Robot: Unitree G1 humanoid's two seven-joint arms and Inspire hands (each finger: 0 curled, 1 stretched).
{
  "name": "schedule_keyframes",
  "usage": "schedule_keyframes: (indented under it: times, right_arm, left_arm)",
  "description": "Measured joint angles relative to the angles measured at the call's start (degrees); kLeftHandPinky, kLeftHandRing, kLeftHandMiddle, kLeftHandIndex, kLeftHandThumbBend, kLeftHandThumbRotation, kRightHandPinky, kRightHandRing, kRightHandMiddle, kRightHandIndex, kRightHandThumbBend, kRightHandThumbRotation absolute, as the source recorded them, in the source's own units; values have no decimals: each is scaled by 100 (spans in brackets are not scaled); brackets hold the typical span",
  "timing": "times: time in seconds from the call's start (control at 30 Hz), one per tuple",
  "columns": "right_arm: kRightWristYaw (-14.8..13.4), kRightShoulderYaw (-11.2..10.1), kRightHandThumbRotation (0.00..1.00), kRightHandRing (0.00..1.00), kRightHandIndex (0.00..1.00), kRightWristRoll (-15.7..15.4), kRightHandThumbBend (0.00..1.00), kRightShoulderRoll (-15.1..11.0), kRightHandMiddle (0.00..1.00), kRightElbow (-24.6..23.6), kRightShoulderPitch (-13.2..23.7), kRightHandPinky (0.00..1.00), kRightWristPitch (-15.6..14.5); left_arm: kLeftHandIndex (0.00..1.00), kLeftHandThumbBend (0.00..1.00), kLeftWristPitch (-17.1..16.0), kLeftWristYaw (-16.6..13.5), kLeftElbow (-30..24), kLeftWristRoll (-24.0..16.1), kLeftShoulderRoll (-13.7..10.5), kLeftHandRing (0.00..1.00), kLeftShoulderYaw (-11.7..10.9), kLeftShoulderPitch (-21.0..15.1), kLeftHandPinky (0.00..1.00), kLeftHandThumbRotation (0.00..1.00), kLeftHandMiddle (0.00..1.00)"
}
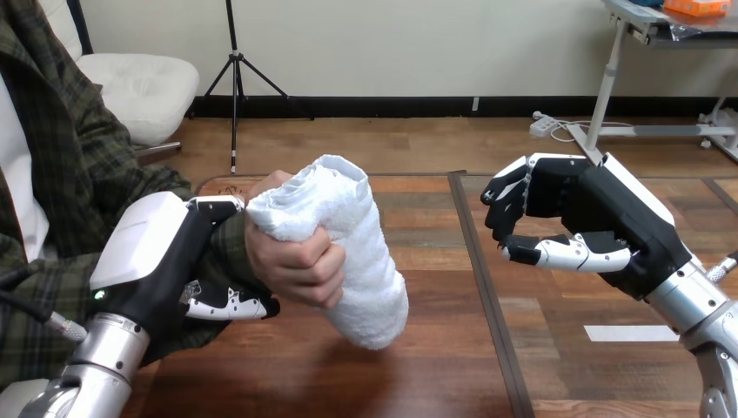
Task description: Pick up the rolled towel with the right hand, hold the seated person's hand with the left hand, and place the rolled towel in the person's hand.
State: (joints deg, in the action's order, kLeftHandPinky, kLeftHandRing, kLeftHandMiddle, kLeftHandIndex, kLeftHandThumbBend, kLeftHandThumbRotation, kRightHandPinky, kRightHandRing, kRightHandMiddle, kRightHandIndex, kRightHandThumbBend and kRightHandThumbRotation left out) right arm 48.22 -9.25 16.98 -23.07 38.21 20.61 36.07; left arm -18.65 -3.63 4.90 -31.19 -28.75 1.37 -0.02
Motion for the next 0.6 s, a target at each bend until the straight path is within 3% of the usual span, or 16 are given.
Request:
schedule_keyframes:
  times: [0.23, 0.6]
  right_arm:
    - [0, 3, 33, 44, 56, -1, 83, 20, 50, -2, -28, 40, 3]
    - [0, 3, 33, 45, 56, -10, 83, 20, 51, -2, -96, 41, 4]
  left_arm:
    - [97, 100, 154, 96, -119, -147, -20, 93, 1, 10, 87, 31, 95]
    - [100, 100, 394, 136, -324, -542, -43, 100, 2, 51, 99, 40, 100]
